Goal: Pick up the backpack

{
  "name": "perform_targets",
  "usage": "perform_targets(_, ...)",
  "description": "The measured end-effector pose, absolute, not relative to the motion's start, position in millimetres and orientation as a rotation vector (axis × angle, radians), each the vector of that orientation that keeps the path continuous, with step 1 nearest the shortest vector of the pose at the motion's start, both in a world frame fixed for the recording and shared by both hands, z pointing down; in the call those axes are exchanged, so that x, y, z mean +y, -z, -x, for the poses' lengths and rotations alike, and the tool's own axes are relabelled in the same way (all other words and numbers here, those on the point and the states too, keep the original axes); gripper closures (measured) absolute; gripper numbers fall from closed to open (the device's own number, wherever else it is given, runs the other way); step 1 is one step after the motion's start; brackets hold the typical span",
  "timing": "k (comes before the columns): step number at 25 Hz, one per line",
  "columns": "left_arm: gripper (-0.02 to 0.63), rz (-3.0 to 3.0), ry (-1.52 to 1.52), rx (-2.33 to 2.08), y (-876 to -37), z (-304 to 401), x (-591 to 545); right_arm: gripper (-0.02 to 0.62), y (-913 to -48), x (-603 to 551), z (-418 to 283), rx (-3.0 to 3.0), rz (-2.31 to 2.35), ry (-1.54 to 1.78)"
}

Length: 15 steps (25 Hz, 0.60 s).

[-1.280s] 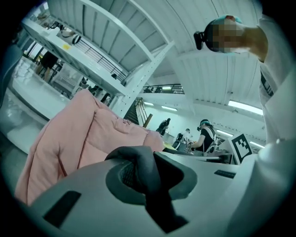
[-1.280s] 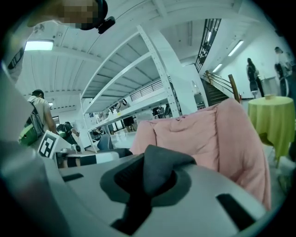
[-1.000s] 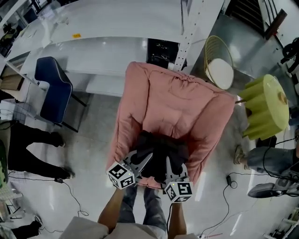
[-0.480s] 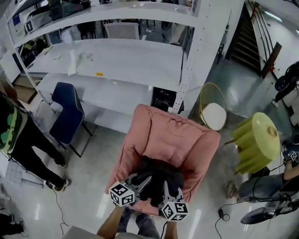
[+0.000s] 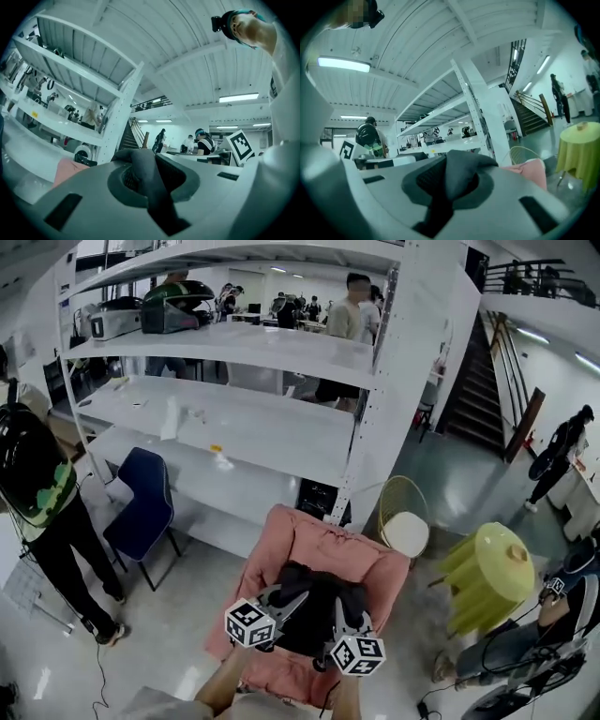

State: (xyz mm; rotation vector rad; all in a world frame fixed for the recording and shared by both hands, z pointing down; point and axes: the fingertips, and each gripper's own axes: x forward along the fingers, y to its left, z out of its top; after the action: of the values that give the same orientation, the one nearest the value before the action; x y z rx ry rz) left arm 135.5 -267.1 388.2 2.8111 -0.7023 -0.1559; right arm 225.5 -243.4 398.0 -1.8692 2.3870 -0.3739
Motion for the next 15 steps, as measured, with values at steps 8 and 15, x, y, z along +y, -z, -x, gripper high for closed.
perform_targets(8, 0.554, -2.840, 0.201, -0.743, -374.7, -131.2, -241.7, 0.540, -379.2, -224.7, -224.2, 2.436, 1.843, 0.319)
perform_targets(15, 0.554, -2.783, 0.195, -0.751, -399.6, -114.9, -207.7, 0.540, -403.4, -191.9, -210.0, 2.438, 1.851, 0.380)
